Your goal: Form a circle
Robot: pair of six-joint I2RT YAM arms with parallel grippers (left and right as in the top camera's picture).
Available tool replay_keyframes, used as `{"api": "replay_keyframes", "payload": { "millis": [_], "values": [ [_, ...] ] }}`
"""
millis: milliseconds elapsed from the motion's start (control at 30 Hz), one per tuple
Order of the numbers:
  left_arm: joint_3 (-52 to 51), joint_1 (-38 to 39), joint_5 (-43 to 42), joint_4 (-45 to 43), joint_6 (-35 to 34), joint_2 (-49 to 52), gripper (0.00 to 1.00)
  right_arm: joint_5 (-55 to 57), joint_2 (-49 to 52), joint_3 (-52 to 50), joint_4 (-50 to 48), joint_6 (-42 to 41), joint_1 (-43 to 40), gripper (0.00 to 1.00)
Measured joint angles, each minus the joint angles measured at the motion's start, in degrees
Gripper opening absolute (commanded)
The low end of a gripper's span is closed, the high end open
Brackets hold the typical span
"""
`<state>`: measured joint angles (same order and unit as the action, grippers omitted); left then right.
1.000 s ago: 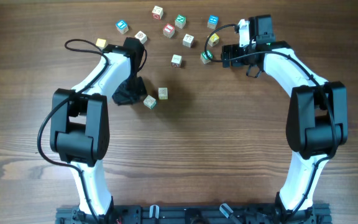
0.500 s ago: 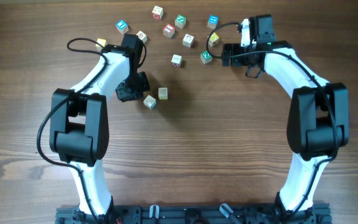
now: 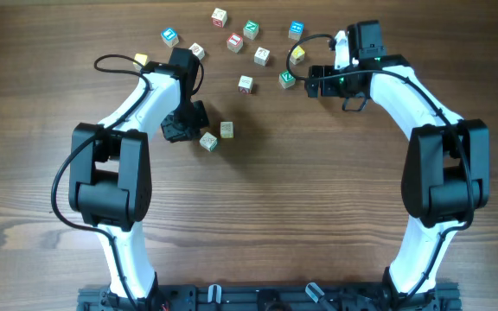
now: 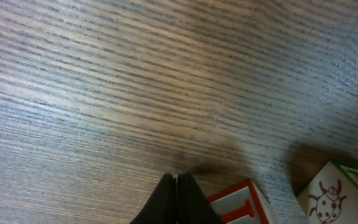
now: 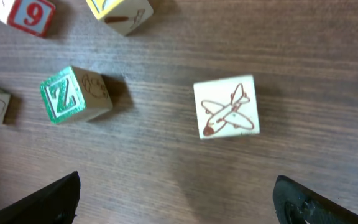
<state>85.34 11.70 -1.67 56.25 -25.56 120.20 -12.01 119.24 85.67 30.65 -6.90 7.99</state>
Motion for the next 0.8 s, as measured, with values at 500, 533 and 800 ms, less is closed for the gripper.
{"api": "replay_keyframes", "payload": {
  "millis": [500,533,800],
  "values": [
    [0.0,0.0,-2.2,1.4,0.0,0.0,0.08,-0.4,0.0,0.0,4.6,0.0,0.0,1.0],
    [0.0,0.0,-2.3,2.3,0.0,0.0,0.08,-0.4,0.0,0.0,5.0,0.0,0.0,1.0],
    [0.0,0.0,-2.8,9.1,0.0,0.0,0.11,-0.4,0.0,0.0,6.6,0.0,0.0,1.0]
  ]
}}
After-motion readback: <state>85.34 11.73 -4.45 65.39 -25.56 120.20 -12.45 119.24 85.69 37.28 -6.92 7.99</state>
